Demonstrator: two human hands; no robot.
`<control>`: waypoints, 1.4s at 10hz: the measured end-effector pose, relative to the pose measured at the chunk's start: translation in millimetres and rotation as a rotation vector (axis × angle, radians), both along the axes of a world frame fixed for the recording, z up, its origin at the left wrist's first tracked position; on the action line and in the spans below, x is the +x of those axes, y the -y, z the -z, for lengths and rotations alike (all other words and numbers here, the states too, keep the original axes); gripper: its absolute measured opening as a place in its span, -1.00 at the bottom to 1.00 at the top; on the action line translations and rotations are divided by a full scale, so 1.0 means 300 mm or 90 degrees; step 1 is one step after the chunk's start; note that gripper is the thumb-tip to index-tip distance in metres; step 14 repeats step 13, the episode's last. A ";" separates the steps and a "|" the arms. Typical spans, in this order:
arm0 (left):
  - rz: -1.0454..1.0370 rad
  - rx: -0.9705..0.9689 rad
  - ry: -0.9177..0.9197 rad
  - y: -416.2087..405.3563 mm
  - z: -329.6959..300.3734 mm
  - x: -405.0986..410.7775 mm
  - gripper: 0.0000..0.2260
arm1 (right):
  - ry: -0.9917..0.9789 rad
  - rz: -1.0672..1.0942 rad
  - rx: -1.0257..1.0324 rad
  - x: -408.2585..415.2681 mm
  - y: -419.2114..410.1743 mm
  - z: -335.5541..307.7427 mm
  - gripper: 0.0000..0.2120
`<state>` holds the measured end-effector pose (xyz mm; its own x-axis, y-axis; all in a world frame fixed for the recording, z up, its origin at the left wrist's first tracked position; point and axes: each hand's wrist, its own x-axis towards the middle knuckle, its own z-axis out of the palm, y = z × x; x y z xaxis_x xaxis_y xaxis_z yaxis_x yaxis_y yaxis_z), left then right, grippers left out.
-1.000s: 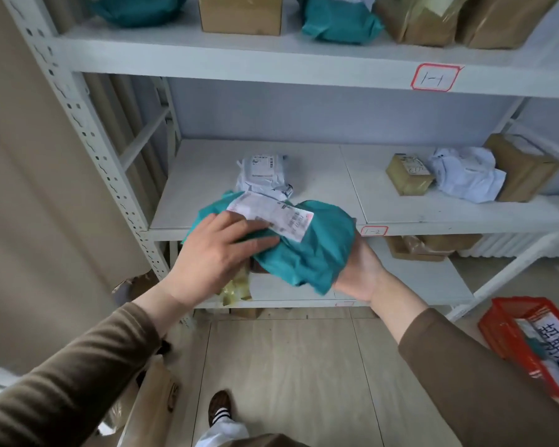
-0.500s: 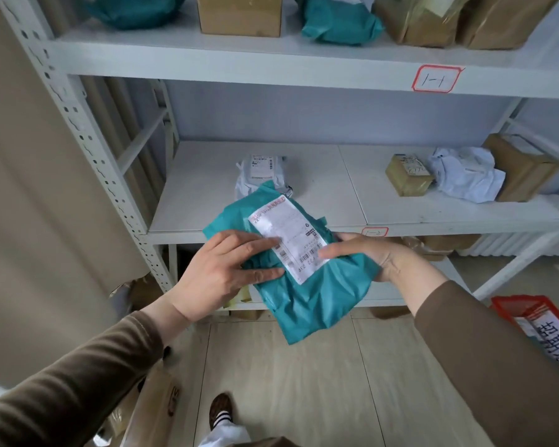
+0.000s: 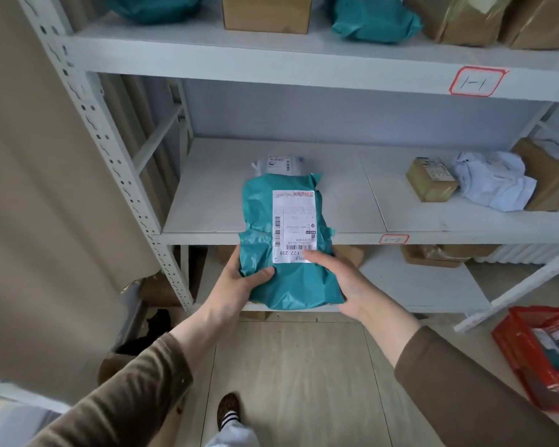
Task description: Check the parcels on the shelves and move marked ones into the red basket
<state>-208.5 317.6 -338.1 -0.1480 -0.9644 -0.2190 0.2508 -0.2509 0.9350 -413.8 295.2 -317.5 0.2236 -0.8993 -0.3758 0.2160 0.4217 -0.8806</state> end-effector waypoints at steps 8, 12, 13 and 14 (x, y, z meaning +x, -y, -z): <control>-0.079 0.161 0.269 1.061 0.189 0.620 -0.26 | -0.156 0.001 0.089 0.653 0.986 0.268 -0.75; -0.137 0.204 0.274 1.149 0.355 0.650 -0.08 | -0.008 0.114 0.194 0.692 1.083 0.386 -0.32; -0.134 0.200 0.333 1.110 0.336 0.644 -0.10 | -0.047 0.112 0.200 0.651 1.030 0.365 -0.32; -0.134 0.200 0.333 1.110 0.336 0.644 -0.10 | -0.047 0.112 0.200 0.651 1.030 0.365 -0.32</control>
